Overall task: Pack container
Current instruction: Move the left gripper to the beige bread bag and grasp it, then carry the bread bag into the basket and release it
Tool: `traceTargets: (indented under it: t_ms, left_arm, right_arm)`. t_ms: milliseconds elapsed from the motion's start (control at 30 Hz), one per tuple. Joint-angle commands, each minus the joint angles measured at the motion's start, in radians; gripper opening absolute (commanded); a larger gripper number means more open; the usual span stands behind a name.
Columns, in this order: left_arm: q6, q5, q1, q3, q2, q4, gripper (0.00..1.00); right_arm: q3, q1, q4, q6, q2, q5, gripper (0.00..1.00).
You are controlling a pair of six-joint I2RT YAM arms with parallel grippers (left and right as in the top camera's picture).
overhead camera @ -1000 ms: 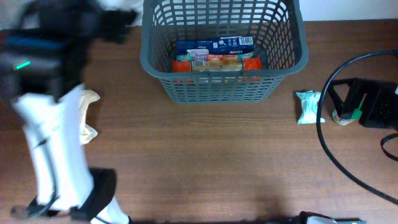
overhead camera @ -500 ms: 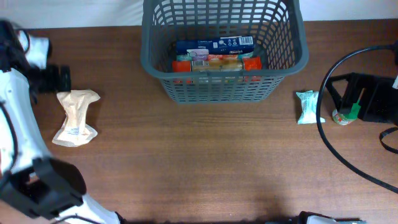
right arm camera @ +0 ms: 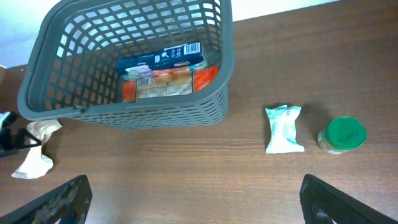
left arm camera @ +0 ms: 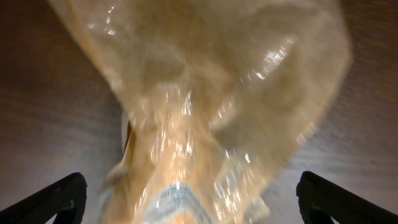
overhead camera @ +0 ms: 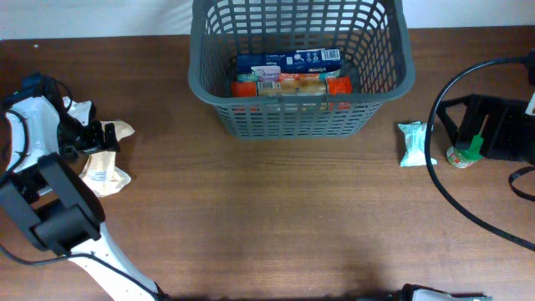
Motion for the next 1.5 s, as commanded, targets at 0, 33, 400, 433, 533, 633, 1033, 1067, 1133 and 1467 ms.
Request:
traceTargets:
  t_ms: [0, 33, 400, 433, 533, 633, 1033, 1067, 1133, 1467]
  left_arm:
    - [-0.013, -0.011, 0.001, -0.002, 0.043, 0.016, 0.99]
    - [-0.013, -0.011, 0.001, -0.002, 0.052, 0.019, 0.99]
    - [-0.013, -0.019, 0.001, -0.002, 0.101, 0.022, 0.37]
    - [-0.013, -0.019, 0.001, -0.002, 0.101, 0.022, 0.24]
    - [-0.013, -0.018, 0.001, -0.001, 0.101, 0.010, 0.02]
    - [-0.013, -0.010, 0.000, 0.032, 0.100, -0.037, 0.02]
    - [-0.040, 0.098, -0.071, 0.859, 0.093, -0.412, 0.02]
    - [-0.040, 0.098, -0.090, 0.943, 0.092, -0.423, 0.02]
    - [-0.035, 0.098, -0.131, 1.095, 0.087, -0.427, 0.02]
    - [0.421, 0.173, -0.560, 1.332, 0.003, -0.207, 0.02]
  right_arm:
    - [-0.002, 0.005, 0.003, -0.014, 0.000, 0.009, 1.00]
    - [-0.002, 0.005, 0.003, -0.014, 0.000, 0.009, 1.00]
    - [-0.002, 0.005, 0.003, -0.014, 0.000, 0.009, 1.00]
    - [-0.002, 0.005, 0.003, -0.014, 0.000, 0.009, 1.00]
    - [-0.002, 0.005, 0.003, -0.014, -0.002, 0.009, 0.99]
    - [-0.002, 0.005, 0.003, -0.014, -0.002, 0.009, 1.00]
    - [-0.002, 0.005, 0.007, -0.014, -0.002, 0.009, 1.00]
    - [-0.002, 0.005, 0.007, -0.014, -0.002, 0.009, 1.00]
    - [-0.002, 0.005, 0.007, -0.014, -0.002, 0.009, 1.00]
    - [-0.002, 0.005, 0.003, -0.014, -0.002, 0.010, 1.00]
